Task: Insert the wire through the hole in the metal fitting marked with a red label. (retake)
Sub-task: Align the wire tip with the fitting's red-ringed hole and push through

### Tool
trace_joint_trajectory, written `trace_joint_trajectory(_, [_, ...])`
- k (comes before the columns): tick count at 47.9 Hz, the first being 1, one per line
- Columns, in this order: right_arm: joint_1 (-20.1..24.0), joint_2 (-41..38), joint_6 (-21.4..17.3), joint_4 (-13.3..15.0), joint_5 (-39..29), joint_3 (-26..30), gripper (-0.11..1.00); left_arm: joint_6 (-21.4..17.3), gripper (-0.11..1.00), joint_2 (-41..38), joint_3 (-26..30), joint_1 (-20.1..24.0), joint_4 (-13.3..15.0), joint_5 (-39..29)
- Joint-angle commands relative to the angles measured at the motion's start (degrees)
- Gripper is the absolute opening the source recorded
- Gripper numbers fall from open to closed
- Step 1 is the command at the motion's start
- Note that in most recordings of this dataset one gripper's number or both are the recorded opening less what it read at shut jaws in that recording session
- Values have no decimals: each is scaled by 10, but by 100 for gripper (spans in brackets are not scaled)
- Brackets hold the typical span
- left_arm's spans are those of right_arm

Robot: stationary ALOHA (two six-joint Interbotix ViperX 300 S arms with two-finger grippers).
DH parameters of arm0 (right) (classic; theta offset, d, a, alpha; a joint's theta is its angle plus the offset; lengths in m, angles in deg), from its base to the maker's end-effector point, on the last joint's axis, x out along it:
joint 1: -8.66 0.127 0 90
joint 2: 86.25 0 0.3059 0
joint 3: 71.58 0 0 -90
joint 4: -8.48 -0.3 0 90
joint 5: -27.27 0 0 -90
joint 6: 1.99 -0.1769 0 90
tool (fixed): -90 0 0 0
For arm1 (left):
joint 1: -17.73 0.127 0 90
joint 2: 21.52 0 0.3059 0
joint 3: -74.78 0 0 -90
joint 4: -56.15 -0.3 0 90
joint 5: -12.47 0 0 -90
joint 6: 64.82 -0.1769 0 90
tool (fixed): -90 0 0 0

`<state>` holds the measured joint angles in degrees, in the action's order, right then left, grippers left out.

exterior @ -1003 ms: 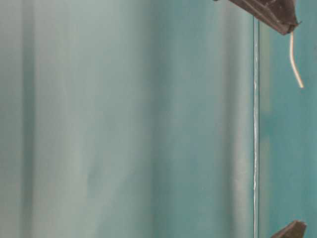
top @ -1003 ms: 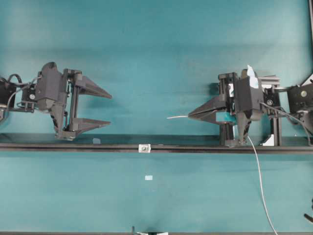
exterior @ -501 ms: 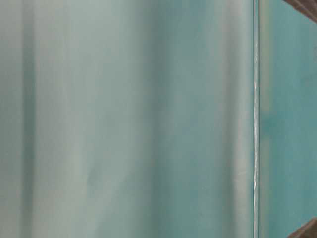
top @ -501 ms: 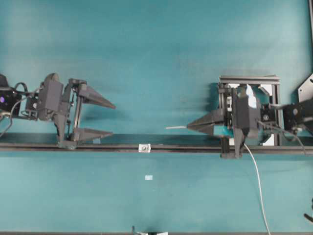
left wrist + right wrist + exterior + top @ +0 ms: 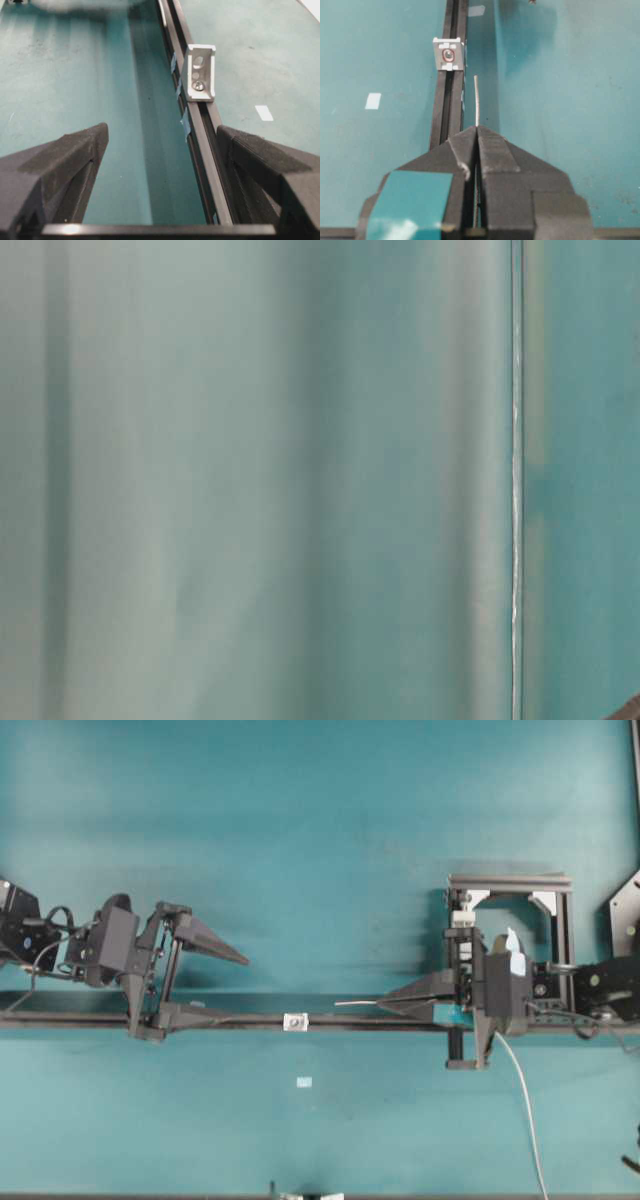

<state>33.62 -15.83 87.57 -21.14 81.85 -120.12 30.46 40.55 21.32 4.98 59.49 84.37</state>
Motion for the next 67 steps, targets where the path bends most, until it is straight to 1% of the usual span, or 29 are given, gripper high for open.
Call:
trace_joint_trajectory(1, [10,-5,1,-1,28,11,2,0,77,0,8,-3,1,14])
trace_joint_trajectory(8, [21,-23,-3,-1,54,12,2,0,77,-11,14,-4,1,22])
trace_joint_trajectory(25, [25,-55,-3,-7,63,31,2,0,77,-54,27,-5,1,58])
trace_joint_trajectory(37, [29,-89,-3,-10,88,52,2,0,77,-53,34,-11,1,60])
trace_joint_trajectory(42, [32,-92,-3,-10,105,51,2,0,76,-54,40,-17,1,61])
trace_joint_trajectory(48, [33,-93,-3,-10,109,51,2,1,76,-54,47,-20,1,60])
trace_joint_trajectory(58, [33,-94,-3,-14,111,51,2,24,76,-54,49,-21,1,60])
trace_joint_trajectory(67, [33,-97,-3,-19,112,52,2,33,76,-54,50,-28,1,58])
